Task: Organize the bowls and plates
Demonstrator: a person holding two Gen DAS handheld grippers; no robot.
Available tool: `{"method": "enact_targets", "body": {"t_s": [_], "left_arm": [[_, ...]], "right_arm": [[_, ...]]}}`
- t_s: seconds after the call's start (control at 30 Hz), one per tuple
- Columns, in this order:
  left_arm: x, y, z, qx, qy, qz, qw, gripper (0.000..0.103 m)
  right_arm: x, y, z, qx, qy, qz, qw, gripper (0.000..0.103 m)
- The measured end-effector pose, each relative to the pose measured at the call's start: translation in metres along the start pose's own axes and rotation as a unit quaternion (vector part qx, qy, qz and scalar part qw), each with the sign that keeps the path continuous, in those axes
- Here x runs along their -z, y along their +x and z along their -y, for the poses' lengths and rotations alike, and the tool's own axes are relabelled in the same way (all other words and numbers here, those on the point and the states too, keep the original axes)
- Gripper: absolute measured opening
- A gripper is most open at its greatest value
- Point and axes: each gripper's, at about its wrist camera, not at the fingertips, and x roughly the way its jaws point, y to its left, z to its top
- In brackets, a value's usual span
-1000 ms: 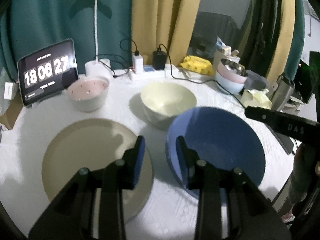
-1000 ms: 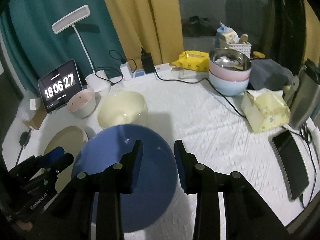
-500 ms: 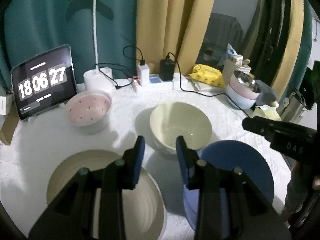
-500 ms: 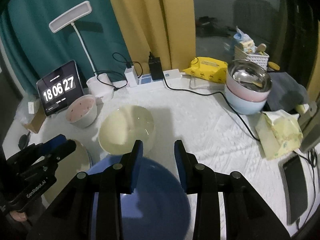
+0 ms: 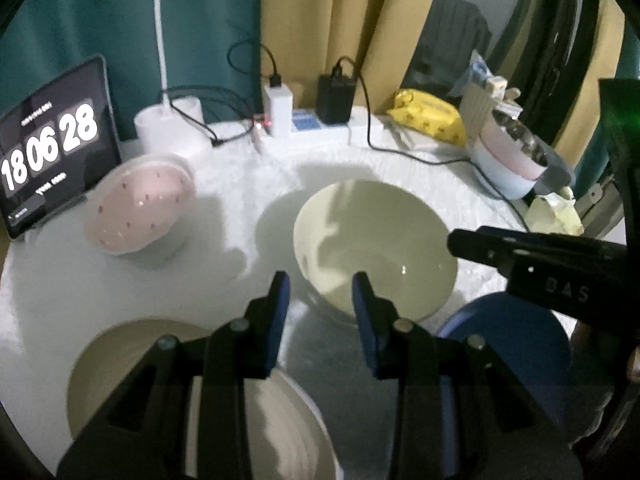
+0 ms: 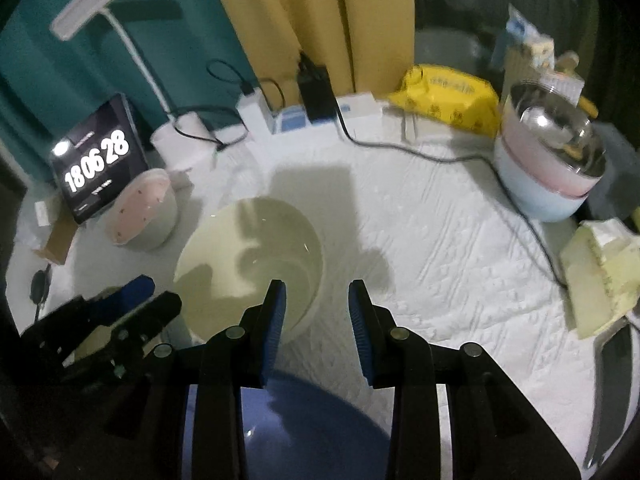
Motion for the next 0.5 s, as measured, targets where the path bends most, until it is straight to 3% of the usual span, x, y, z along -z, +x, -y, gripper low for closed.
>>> {"method": "enact_targets", "body": {"t_s": [0.5], "left_arm": [[-0.007, 0.04, 0.001, -0.002, 0.002, -0.045, 0.999, 0.034]], "right_arm": [[-0.006, 0.055, -0.004, -0.009, 0.039, -0.088, 0.995, 0.034]]}}
